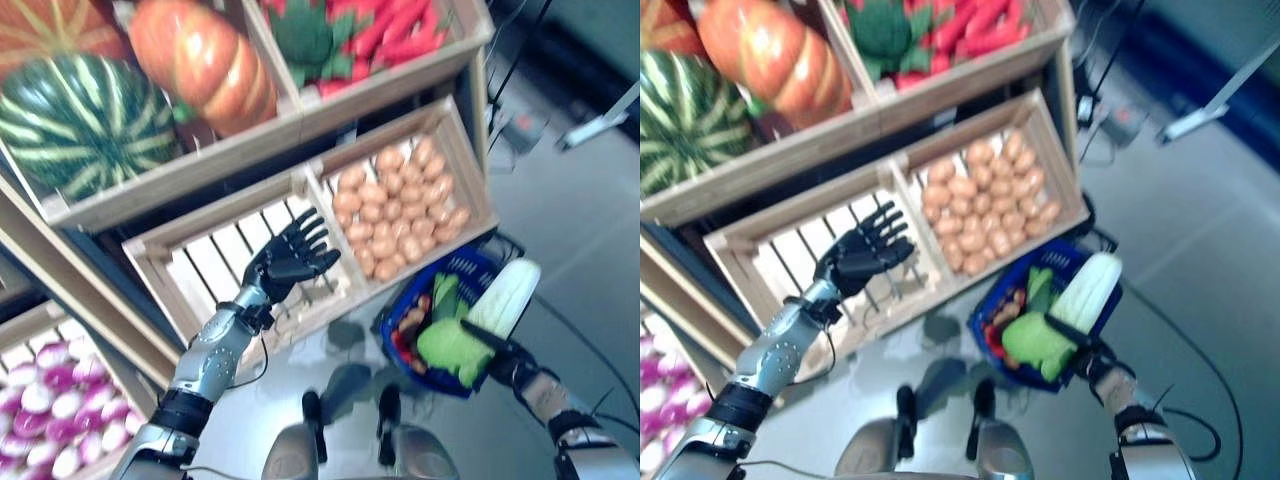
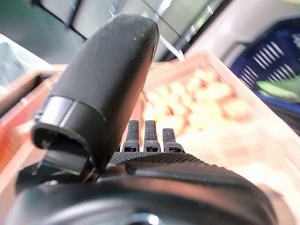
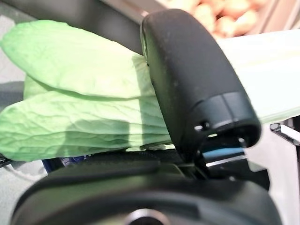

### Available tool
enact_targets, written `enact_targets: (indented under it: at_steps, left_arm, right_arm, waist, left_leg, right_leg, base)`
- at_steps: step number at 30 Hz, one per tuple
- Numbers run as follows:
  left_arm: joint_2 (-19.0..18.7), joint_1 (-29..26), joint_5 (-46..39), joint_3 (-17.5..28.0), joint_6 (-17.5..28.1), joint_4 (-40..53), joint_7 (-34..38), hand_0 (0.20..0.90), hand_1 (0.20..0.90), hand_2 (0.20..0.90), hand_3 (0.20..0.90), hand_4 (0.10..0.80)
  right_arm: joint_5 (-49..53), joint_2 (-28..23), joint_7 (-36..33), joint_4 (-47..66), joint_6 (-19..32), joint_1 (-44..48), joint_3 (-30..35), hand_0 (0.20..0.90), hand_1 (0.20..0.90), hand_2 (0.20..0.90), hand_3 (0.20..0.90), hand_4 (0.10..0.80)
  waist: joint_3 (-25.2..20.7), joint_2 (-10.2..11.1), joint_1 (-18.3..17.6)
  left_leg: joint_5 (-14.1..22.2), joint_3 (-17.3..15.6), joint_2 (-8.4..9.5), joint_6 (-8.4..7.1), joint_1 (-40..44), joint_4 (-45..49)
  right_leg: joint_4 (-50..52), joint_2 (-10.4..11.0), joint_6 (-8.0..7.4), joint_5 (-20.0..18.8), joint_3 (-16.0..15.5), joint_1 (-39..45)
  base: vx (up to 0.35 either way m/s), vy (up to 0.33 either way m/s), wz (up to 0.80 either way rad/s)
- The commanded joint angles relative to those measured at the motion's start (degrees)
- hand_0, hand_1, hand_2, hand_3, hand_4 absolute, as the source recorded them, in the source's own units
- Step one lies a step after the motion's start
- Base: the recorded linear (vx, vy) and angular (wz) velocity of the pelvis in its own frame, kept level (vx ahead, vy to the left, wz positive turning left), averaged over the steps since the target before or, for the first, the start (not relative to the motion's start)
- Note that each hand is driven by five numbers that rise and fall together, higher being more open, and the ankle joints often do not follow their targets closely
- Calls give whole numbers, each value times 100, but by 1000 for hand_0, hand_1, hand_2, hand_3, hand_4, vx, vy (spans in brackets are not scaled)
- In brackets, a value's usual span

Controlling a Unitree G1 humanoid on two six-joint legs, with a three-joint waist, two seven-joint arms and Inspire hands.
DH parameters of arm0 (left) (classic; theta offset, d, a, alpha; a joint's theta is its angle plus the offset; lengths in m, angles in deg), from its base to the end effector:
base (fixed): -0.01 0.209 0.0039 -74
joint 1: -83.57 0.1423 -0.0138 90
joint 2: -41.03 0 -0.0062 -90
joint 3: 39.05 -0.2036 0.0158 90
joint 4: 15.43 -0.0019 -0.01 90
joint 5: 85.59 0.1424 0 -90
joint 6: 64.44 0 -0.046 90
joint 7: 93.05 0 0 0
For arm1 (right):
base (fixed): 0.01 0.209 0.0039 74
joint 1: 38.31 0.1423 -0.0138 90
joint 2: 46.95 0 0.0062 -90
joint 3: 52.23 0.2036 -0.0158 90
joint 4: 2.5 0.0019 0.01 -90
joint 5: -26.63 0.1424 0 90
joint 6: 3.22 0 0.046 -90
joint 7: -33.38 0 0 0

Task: Put vegetables into the basket

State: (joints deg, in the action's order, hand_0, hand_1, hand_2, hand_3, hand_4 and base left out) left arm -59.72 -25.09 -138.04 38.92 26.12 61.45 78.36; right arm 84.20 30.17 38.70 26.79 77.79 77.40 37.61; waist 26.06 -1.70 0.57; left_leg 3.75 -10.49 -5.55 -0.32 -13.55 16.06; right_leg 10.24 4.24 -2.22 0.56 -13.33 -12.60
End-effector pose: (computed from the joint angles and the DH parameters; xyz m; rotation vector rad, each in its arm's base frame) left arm 0.2738 0.2056 0.0649 -0.3993 -0.0181 -0.3140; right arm 0.2542 -0.3011 -0.0160 0.5966 0.5205 -0.3649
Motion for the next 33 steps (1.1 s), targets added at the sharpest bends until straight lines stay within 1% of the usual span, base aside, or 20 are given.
enact_targets:
  at_steps: [1, 4, 5, 6, 8, 10, 11, 15, 17, 20, 21, 22, 23, 24, 27, 28, 29, 30, 32, 33]
  left_arm:
    - [148, -278, -173, 188, 834, 492, 18, 900, 900, 900, 900, 800]
    - [197, -276, -267, 102, 1006, 594, 160, 900, 900, 900, 900, 800]
    - [197, -262, -297, 53, 1105, 669, 203, 900, 900, 900, 900, 800]
    - [191, -268, -303, 40, 1139, 701, 226, 900, 900, 900, 900, 800]
    - [171, -290, -335, -13, 1263, 785, 276, 900, 900, 900, 900, 800]
    - [162, -314, -392, -41, 1407, 854, 381, 900, 900, 900, 900, 800]
    - [166, -336, -393, -28, 1413, 864, 399, 900, 900, 900, 900, 800]
    - [236, -387, -392, -49, 1571, 886, 473, 900, 900, 900, 900, 800]
    - [239, -378, -291, -119, 1697, 919, 493, 900, 900, 900, 900, 800]
    - [172, -364, -336, -138, 1735, 1007, 587, 900, 900, 900, 900, 800]
    - [163, -374, -353, -130, 1734, 1000, 589, 900, 900, 900, 900, 800]
    - [154, -376, -377, -119, 1718, 1004, 588, 900, 900, 900, 900, 800]
    - [143, -379, -386, -110, 1708, 1017, 582, 900, 900, 900, 900, 800]
    - [131, -395, -395, -100, 1708, 1027, 579, 900, 900, 900, 900, 800]
    - [80, -397, -357, -122, 1738, 1101, 618, 900, 900, 900, 900, 800]
    - [78, -392, -347, -141, 1751, 1093, 620, 900, 900, 900, 900, 800]
    - [63, -404, -368, -170, 1774, 1096, 614, 900, 900, 900, 900, 800]
    - [79, -374, -378, -199, 1788, 1089, 590, 900, 900, 900, 900, 800]
    - [85, -355, -379, -206, 1772, 1089, 551, 900, 900, 900, 900, 800]
    - [79, -368, -382, -209, 1774, 1101, 556, 900, 900, 900, 900, 800]
  right_arm:
    - [375, -398, -216, -82, 518, 335, 220, 300, 300, 300, 300, 400]
    - [400, -590, -239, -267, 563, 642, 235, 300, 300, 300, 300, 400]
    - [404, -672, -280, -278, 592, 748, 220, 300, 300, 300, 300, 400]
    - [397, -704, -294, -282, 587, 797, 214, 300, 300, 300, 300, 400]
    - [386, -817, -307, -294, 548, 950, 191, 300, 300, 300, 300, 400]
    - [359, -852, -387, -284, 592, 1027, 177, 300, 300, 300, 300, 400]
    - [348, -849, -413, -272, 603, 1049, 183, 300, 300, 300, 300, 400]
    - [286, -937, -638, -289, 754, 1230, 212, 300, 300, 300, 300, 400]
    - [366, -1000, -719, -250, 928, 1321, 230, 300, 300, 300, 300, 400]
    - [310, -1046, -1035, 27, 1131, 1392, 298, 300, 300, 300, 300, 400]
    - [287, -1042, -1122, 83, 1142, 1414, 304, 806, 806, 806, 806, 737]
    - [249, -1055, -1296, 149, 1176, 1444, 328, 900, 900, 900, 900, 800]
    - [221, -1063, -1377, 194, 1177, 1465, 337, 900, 900, 900, 900, 800]
    - [204, -1068, -1413, 218, 1185, 1487, 346, 900, 900, 900, 900, 800]
    - [176, -1098, -1446, 275, 1213, 1496, 377, 900, 900, 900, 900, 800]
    - [179, -1102, -1455, 284, 1222, 1487, 369, 900, 900, 900, 900, 800]
    - [164, -1121, -1483, 311, 1216, 1491, 394, 900, 900, 900, 900, 800]
    - [177, -1125, -1479, 297, 1246, 1487, 384, 900, 900, 900, 900, 800]
    - [172, -1145, -1436, 290, 1266, 1495, 393, 900, 900, 900, 900, 800]
    - [170, -1149, -1426, 295, 1274, 1506, 397, 900, 900, 900, 900, 800]
  waist:
    - [59, -40, -6]
    - [248, -130, 14]
    - [346, -161, 25]
    - [355, -167, 23]
    - [374, -186, 12]
    - [374, -192, -2]
    - [374, -191, -9]
    - [374, -210, -7]
    - [374, -243, 8]
    - [374, -266, 1]
    - [374, -266, -4]
    - [374, -265, -9]
    - [374, -264, -10]
    - [374, -267, -13]
    - [374, -259, 7]
    - [374, -247, 15]
    - [374, -234, 22]
    - [374, -217, 40]
    - [374, -203, 51]
    - [374, -205, 51]
  left_leg:
    - [793, 69, 110, -17, -756, 1366]
    - [1009, 122, 127, 84, -1233, 1941]
    - [1117, 129, 138, 142, -1438, 2243]
    - [1185, 126, 137, 168, -1568, 2416]
    - [1375, 87, 99, 241, -1889, 2878]
    - [1673, 106, 61, 322, -2310, 3571]
    - [1759, 107, 38, 363, -2513, 3831]
    - [1994, 162, -19, 400, -2909, 4366]
    - [2063, 177, -6, 423, -3101, 4578]
    - [2129, 192, 19, 463, -3310, 4771]
    - [2142, 192, 18, 468, -3351, 4815]
    - [2159, 196, 18, 468, -3381, 4867]
    - [2161, 202, 16, 459, -3403, 4908]
    - [2179, 204, -2, 484, -3547, 5070]
    - [2200, 227, 9, 515, -3568, 5111]
    - [2164, 237, 34, 479, -3427, 4957]
    - [2122, 252, 19, 488, -3545, 5108]
    - [2057, 274, 50, 438, -3398, 4982]
    - [2030, 291, 51, 430, -3376, 4997]
    - [2052, 294, 33, 458, -3509, 5145]
  right_leg:
    - [1460, 255, 373, 918, -175, -468]
    - [2169, 415, 426, 1129, -215, -979]
    - [2543, 503, 453, 1216, -217, -1208]
    - [2746, 549, 460, 1287, -210, -1349]
    - [3225, 650, 499, 1438, -180, -1705]
    - [3957, 763, 570, 1707, -121, -2158]
    - [4219, 804, 613, 1802, -107, -2360]
    - [4665, 790, 656, 1967, -15, -2778]
    - [4864, 803, 668, 2005, 4, -2992]
    - [5099, 791, 676, 2056, 51, -3261]
    - [5156, 790, 678, 2069, 64, -3315]
    - [5217, 782, 677, 2084, 77, -3357]
    - [5251, 774, 681, 2099, 81, -3377]
    - [5403, 794, 723, 2136, 76, -3511]
    - [5425, 774, 719, 2130, 72, -3537]
    - [5276, 739, 679, 2094, 77, -3401]
    - [5404, 759, 716, 2118, 46, -3501]
    - [5254, 723, 671, 2086, 36, -3348]
    - [5237, 706, 685, 2091, 15, -3309]
    - [5377, 727, 728, 2122, 6, -3430]
  base:
    - [-148, 13, 8]
    - [-116, 7, 12]
    - [-94, -9, 9]
    - [-108, -23, 7]
    - [-86, -35, 5]
    - [-84, -49, 8]
    - [-76, -49, 11]
    - [-33, -66, 1]
    - [-29, -44, 1]
    - [-9, -10, -1]
    - [-15, -31, -1]
    - [0, 0, 0]
    - [0, 0, 0]
    - [0, 0, 0]
    - [8, -7, 1]
    - [-6, -23, 8]
    - [35, -20, 6]
    - [0, 0, 0]
    - [-1, 0, -4]
    - [-41, 11, -2]
